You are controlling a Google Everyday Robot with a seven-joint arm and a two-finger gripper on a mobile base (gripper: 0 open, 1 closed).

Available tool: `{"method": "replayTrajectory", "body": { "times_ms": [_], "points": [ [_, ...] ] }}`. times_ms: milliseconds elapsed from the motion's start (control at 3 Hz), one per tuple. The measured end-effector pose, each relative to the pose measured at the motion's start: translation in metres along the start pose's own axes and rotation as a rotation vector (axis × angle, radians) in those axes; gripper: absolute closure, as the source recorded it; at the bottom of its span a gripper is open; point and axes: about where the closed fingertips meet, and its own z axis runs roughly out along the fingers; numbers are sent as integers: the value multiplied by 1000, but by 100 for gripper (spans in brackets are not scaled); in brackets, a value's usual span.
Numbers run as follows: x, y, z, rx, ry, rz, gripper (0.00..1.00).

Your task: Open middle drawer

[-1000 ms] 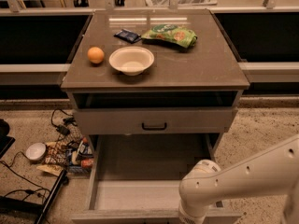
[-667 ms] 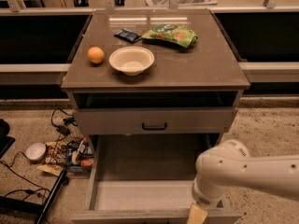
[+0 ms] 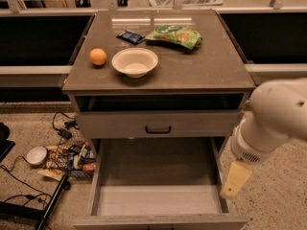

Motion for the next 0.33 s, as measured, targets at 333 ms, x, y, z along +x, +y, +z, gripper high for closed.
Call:
{"method": "replayTrajectory", "body": {
  "times_ms": [333],
  "points": [
    [1,-15,-83,5,20,-206,0]
  ]
}}
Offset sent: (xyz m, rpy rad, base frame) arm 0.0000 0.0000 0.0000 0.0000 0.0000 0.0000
